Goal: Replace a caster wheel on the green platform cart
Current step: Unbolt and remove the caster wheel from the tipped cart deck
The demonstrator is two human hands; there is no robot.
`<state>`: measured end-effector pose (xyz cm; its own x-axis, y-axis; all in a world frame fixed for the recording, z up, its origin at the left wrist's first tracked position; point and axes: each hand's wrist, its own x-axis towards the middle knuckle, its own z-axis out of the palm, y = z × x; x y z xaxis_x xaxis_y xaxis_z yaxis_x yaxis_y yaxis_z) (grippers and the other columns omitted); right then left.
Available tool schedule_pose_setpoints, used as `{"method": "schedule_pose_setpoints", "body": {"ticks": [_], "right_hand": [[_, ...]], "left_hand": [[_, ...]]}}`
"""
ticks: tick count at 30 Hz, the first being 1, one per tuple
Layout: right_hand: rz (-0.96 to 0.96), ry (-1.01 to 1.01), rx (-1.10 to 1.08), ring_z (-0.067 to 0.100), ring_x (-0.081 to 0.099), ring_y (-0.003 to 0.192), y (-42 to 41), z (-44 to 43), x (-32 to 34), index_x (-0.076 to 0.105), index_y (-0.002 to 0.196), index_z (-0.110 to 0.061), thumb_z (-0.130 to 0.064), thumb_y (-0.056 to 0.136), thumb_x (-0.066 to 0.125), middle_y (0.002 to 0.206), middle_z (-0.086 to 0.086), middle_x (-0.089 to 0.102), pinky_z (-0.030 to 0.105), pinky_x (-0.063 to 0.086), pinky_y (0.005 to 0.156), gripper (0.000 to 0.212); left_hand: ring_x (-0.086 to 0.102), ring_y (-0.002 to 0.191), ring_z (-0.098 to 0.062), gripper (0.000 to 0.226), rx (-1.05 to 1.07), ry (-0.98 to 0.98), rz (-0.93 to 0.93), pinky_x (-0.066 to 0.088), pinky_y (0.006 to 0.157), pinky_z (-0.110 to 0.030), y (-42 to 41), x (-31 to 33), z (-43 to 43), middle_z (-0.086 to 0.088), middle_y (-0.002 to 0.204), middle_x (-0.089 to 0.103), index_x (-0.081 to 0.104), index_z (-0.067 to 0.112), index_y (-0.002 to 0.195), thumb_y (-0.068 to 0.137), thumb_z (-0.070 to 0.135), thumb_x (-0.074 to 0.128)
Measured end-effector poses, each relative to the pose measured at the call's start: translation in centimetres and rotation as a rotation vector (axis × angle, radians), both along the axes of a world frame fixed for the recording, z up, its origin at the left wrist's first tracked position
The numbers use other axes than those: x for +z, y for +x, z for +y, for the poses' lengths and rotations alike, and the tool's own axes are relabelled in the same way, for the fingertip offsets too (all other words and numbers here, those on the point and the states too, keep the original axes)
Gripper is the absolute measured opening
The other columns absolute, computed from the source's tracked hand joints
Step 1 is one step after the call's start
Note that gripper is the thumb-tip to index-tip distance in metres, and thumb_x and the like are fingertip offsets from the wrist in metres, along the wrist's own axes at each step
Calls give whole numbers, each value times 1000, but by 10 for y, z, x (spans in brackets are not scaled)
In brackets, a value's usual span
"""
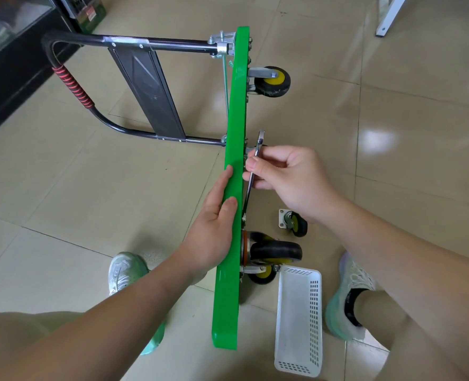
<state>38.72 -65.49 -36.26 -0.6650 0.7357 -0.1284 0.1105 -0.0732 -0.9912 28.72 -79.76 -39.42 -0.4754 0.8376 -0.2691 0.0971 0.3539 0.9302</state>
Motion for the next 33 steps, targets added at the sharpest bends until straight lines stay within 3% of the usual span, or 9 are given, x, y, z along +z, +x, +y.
{"method": "schedule_pose_setpoints", "body": {"ticks": [4,8,10,13,15,18,22,27,33], "right_hand": [[53,82,34,18,75,92,11,-13,4,73,97,-24,-10,92,71,89,7,77,39,62,84,15],[119,157,92,7,72,89,23,-31,8,74,95,-26,-4,87,75,91,-8,77,26,57,88,23],[143,188,153,8,73,92,30,-43,8,75,94,-27,-2,83,78,93,-10,77,24,55,90,28],[136,297,149,17,74,96,36,-52,2,78,103,-14,-5,78,84,98,2,75,32,58,91,27],[146,309,125,20,74,97,38,-53,0,78,104,-8,-5,78,84,98,7,74,36,60,91,27],[161,334,120,18,74,96,39,-53,2,78,103,-9,-3,79,83,98,6,75,35,60,90,26],[248,348,53,12,74,92,38,-45,18,75,104,-8,2,81,79,98,2,77,27,58,88,25],[195,209,-51,20,76,93,30,-11,30,73,106,-10,-4,89,74,95,2,78,31,62,79,19],[78,-58,-57,23,77,86,2,14,19,73,100,-12,-7,91,72,87,4,77,28,61,72,11]], "left_hand": [[36,132,20,51,13,15,-5,24,96,7,0,-1,0,31,151,36,26,59,148,112,23,34],[29,124,35,49,1,50,-24,23,96,9,0,-5,0,30,152,37,29,52,153,113,24,34],[38,129,25,48,3,71,-60,30,104,-1,0,-7,0,24,152,43,31,62,146,113,27,37],[53,137,-6,54,32,85,-92,38,118,-33,1,-10,1,8,151,54,38,80,128,103,32,41],[51,139,-9,54,28,88,-87,36,121,-39,1,-10,1,7,154,51,37,83,126,102,34,40],[47,140,-2,50,22,90,-84,35,117,-25,3,-7,2,11,157,47,35,77,131,108,32,39],[36,120,33,46,20,71,-56,29,92,7,2,-5,0,24,154,38,28,58,145,113,25,34],[49,95,30,50,9,42,-50,38,79,2,2,-3,0,22,153,38,25,55,152,113,25,32],[39,118,30,51,-4,17,-42,33,95,-1,0,-1,-2,29,153,37,24,59,152,113,27,32]]}}
